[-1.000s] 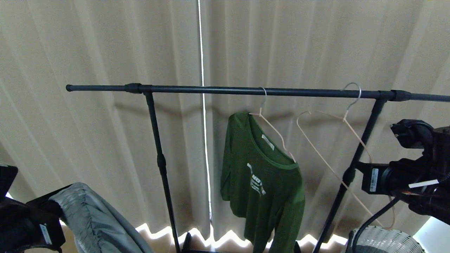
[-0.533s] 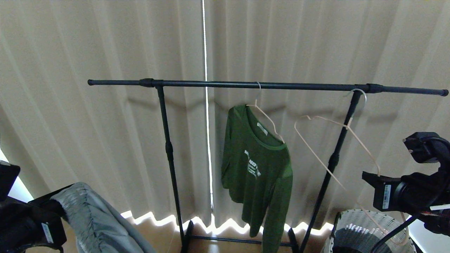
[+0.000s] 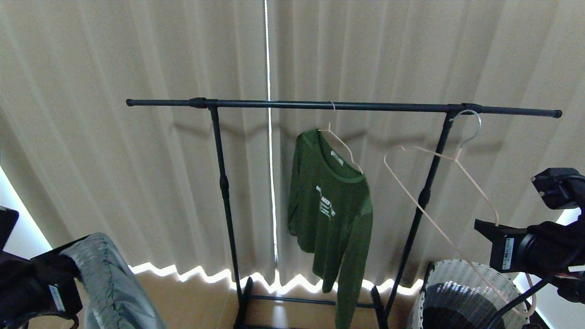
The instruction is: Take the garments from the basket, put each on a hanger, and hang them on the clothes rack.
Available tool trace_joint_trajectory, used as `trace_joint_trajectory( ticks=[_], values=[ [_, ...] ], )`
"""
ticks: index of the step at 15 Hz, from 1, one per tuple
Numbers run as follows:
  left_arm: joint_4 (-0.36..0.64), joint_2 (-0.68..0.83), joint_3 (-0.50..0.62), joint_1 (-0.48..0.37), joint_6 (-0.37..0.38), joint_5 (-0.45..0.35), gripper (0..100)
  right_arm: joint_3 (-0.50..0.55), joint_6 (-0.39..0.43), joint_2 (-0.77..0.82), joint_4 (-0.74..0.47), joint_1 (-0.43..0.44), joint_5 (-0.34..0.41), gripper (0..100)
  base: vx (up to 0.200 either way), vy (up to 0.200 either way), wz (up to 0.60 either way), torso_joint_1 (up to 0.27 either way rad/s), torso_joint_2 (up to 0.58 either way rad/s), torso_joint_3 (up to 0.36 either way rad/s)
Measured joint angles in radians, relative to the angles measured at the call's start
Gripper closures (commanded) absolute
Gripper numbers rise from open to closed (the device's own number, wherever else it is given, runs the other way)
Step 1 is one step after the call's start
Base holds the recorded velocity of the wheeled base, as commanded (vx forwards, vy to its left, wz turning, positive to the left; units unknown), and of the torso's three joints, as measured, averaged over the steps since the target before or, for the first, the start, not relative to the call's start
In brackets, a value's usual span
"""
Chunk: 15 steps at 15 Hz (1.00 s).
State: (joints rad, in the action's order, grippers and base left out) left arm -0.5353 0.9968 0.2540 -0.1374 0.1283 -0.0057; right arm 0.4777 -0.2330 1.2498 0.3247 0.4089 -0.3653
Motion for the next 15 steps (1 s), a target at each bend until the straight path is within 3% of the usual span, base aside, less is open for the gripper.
trace_joint_trajectory(
  ticks=[3, 8, 15],
  values=[
    [0.015, 0.005, 0.075, 0.01, 0.001, 0.004, 100, 0.0, 0.002, -0.015, 0.0, 0.0, 0.0, 100, 0.0, 0.0, 0.0, 0.0, 0.0, 0.0],
    [0.138, 0.016, 0.194, 0.02, 0.043, 0.004, 100, -0.001, 0.02, -0.037, 0.0, 0.0, 0.0, 100, 0.0, 0.0, 0.0, 0.0, 0.0, 0.0],
    [0.142, 0.017, 0.202, 0.057, 0.044, 0.002, 100, -0.008, 0.056, -0.091, -0.002, -0.001, 0.0, 100, 0.0, 0.0, 0.0, 0.0, 0.0, 0.0]
  ],
)
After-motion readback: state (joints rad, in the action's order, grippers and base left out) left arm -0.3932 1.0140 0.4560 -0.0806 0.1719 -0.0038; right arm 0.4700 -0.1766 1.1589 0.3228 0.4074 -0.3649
